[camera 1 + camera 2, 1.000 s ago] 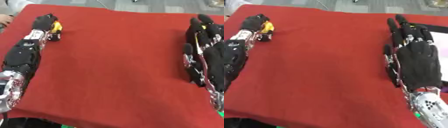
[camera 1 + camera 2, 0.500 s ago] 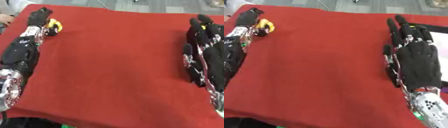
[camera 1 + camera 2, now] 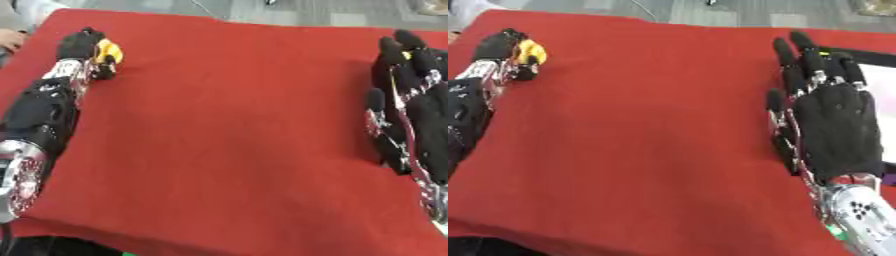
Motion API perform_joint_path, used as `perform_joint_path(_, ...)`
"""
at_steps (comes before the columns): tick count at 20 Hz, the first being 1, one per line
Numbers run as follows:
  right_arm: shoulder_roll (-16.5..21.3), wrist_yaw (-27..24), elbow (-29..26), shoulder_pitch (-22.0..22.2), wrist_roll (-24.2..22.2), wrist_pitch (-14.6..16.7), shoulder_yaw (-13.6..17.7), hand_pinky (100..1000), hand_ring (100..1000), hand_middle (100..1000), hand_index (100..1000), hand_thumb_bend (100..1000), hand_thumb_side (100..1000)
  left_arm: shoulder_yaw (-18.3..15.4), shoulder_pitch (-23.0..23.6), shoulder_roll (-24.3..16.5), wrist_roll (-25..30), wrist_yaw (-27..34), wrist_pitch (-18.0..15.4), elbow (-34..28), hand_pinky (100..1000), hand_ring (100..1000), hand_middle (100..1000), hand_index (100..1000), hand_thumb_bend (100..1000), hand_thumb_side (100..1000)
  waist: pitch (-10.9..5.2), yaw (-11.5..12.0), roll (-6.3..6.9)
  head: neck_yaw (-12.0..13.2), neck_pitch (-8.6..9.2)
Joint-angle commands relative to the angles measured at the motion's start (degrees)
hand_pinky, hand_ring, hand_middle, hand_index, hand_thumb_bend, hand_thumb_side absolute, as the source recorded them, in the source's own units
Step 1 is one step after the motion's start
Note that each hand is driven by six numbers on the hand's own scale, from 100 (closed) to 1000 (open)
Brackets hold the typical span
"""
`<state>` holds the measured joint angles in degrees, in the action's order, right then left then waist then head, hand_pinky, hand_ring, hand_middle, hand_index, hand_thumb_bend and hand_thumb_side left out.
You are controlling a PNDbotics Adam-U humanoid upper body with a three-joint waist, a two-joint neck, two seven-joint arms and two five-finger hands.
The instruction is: Pick up the objects with one hand, pass them to the other hand, and then place them into the box on the other side of the table.
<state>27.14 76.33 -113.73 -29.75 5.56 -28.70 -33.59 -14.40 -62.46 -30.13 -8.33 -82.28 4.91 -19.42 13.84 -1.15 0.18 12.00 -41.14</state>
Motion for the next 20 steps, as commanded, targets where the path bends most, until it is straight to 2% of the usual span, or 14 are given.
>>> perform_joint_path(1,0.31,-0.17,-0.86,-0.53,0.18,-0.11,0.21,800,721,901,948,100,100,0.83,-0.93,-1.91,1.41,0.39,-0.37,0.69,836,795,844,909,268,293,-1.02,-0.02,0.00,-0.06,0.79)
perform_joint_path(5,0.28,-0.17,-0.86,-0.56,0.21,-0.08,0.19,801,719,901,949,100,100,1.73,-0.89,-1.90,4.28,1.20,-2.92,1.93,839,798,846,911,290,317,-1.00,-0.09,-0.03,-0.17,0.83)
perform_joint_path(8,0.29,-0.19,-0.86,-0.59,0.23,-0.07,0.20,801,719,901,949,100,100,2.03,-0.92,-1.84,4.61,0.76,-4.06,1.85,796,724,762,836,258,302,-0.99,-0.03,-0.06,-0.11,0.83)
perform_joint_path(9,0.28,-0.20,-0.86,-0.59,0.24,-0.07,0.20,801,719,901,949,100,100,1.99,-0.89,-1.80,4.48,0.50,-4.22,1.76,779,685,719,805,236,294,-0.98,-0.02,-0.07,-0.10,0.83)
perform_joint_path(11,0.24,-0.21,-0.86,-0.58,0.26,-0.08,0.16,802,716,902,949,100,100,1.71,-0.80,-1.70,3.77,0.07,-4.22,1.40,719,556,555,703,197,273,-0.96,-0.02,-0.13,-0.15,0.85)
perform_joint_path(12,0.24,-0.22,-0.86,-0.55,0.27,-0.10,0.15,802,716,902,949,100,100,1.47,-0.74,-1.65,3.10,-0.05,-4.05,1.10,698,513,503,660,183,264,-0.97,-0.01,-0.17,-0.17,0.87)
perform_joint_path(14,0.25,-0.22,-0.86,-0.51,0.28,-0.14,0.15,803,715,902,949,100,100,0.94,-0.63,-1.50,1.27,-0.19,-3.69,0.32,643,399,348,503,108,235,-0.99,0.02,-0.22,-0.21,0.92)
perform_joint_path(16,0.25,-0.23,-0.86,-0.51,0.29,-0.20,0.16,802,714,902,948,100,100,0.24,-0.53,-1.32,-1.66,-0.28,-3.47,-0.85,607,324,225,381,100,214,-1.02,0.07,-0.26,-0.31,0.95)
perform_joint_path(18,0.25,-0.26,-0.86,-0.47,0.29,-0.23,0.14,803,714,902,948,100,100,-0.60,-0.45,-1.12,-5.00,-0.13,-3.66,-2.07,583,283,147,306,100,211,-1.08,0.14,-0.29,-0.41,0.99)
perform_joint_path(20,0.29,-0.28,-0.86,-0.47,0.30,-0.20,0.17,803,711,902,948,100,100,-1.37,-0.37,-0.94,-7.52,0.65,-4.64,-3.02,576,266,110,272,100,228,-1.16,0.21,-0.30,-0.49,1.04)
